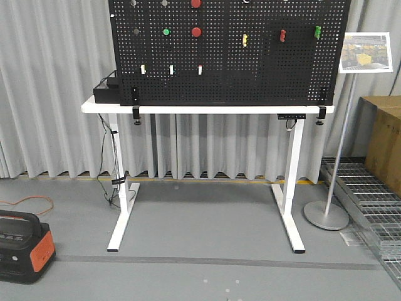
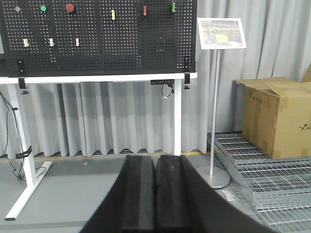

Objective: Rotate knob clockwise with right arm
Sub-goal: 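Drive the base toward the black pegboard with both arms raised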

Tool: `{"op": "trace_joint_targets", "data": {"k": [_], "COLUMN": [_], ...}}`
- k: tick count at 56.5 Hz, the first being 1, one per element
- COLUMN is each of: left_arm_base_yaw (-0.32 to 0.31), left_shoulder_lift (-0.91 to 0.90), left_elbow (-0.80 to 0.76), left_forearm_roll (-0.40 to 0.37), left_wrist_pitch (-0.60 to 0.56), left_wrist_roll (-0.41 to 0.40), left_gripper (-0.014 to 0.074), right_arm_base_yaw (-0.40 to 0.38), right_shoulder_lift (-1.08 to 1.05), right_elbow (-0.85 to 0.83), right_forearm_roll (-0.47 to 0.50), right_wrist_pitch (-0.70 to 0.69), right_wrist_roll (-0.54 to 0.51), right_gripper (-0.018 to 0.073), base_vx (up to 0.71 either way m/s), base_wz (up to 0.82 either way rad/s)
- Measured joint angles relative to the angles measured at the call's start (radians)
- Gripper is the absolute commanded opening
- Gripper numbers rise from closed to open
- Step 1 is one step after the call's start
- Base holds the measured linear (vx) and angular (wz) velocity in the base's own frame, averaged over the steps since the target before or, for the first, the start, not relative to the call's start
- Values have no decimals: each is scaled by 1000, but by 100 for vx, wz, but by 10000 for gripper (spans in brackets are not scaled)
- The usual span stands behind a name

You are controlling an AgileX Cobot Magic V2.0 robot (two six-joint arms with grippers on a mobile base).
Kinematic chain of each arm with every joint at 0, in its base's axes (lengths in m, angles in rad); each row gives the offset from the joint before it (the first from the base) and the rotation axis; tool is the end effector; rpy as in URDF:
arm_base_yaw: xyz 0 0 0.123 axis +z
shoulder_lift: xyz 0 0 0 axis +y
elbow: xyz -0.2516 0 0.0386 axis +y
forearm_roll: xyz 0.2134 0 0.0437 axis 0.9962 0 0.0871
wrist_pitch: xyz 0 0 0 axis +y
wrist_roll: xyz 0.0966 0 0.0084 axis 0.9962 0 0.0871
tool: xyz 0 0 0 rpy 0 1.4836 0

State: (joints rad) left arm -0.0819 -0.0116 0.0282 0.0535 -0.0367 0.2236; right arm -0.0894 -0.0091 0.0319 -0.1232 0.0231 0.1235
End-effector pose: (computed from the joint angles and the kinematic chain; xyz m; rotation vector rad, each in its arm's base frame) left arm 0.0583 -0.0050 0.2092 0.2632 1.4417 0.1575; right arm 0.0590 -0.0056 0.2021 0.0709 1.5281 -0.0732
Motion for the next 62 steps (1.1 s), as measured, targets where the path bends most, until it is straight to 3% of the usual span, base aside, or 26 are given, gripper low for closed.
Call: {"op": "trace_joint_targets", "data": {"k": [62], "left_arm_base_yaw": [0], "left_shoulder_lift": [0], "left_elbow": [0], "left_forearm_roll": [0], "left_wrist_pitch": [0], "left_wrist_roll": [0], "left_gripper": [-6], "right_arm_base_yaw": [0], "right_shoulder_lift": [0], "right_elbow": [0], "right_forearm_roll": [0], "right_wrist_pitch": [0], "right_wrist_roll": [0], "right_gripper": [-7], "base_vx": [3], "base_wz": [0]}}
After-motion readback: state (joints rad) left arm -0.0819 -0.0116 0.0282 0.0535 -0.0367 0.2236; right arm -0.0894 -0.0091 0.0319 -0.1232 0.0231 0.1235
